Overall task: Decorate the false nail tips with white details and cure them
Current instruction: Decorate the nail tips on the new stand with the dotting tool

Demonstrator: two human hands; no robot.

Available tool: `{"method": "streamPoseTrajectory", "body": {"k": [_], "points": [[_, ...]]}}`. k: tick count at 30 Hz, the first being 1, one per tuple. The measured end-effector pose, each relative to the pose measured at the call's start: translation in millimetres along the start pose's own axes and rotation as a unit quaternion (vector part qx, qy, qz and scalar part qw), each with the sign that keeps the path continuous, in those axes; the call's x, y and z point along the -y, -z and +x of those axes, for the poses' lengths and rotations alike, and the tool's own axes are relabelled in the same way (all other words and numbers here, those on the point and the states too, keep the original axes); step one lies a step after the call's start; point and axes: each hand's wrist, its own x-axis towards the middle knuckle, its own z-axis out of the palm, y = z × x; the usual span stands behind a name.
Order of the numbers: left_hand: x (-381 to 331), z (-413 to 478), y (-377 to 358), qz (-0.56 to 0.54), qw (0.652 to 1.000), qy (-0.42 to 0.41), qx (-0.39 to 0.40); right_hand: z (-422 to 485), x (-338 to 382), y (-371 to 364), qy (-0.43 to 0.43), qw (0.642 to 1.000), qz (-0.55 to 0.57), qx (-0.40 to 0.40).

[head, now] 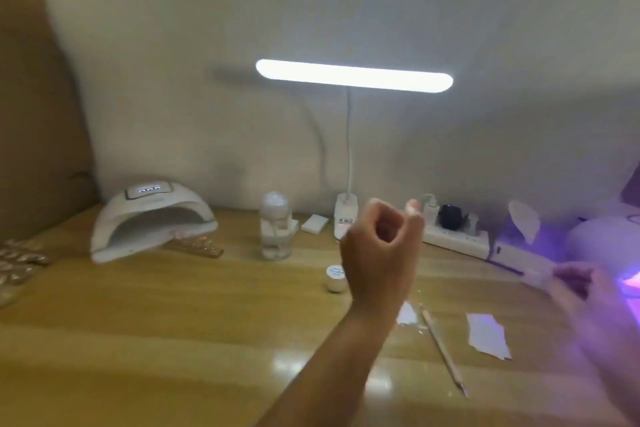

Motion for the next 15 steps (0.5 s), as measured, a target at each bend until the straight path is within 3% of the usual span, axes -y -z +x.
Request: {"method": "streamPoseTrajectory", "body": {"k": [2, 4, 8, 12, 15], "points": [[24.8, 26.1, 68.1, 0.125, 0.990, 0.016, -0.066, -22.8, 8.2, -22.4, 0.019, 1.000, -0.014, 0.012], [52.3, 45.2, 141.4, 0.261, 0.957, 0.089, -0.086, -43.3, 7.5, -39.9, 0.033, 0.999, -0.029, 0.020], [93.6, 69.1, 252.5, 0.520, 0.814, 0.255, -0.043, -68.8, 11.7, -51.8, 0.040, 0.993, -0.087, 0.068], [111.6, 95.2, 253.2, 0.549, 0.779, 0.300, -0.027, -87.0, 25.3, -52.0, 0.146, 0.977, -0.154, 0.032], [127.0, 102.8, 227.3, 0.567, 0.763, 0.304, -0.063, -92.5, 33.9, -47.5, 0.194, 0.962, -0.182, 0.055]]}}
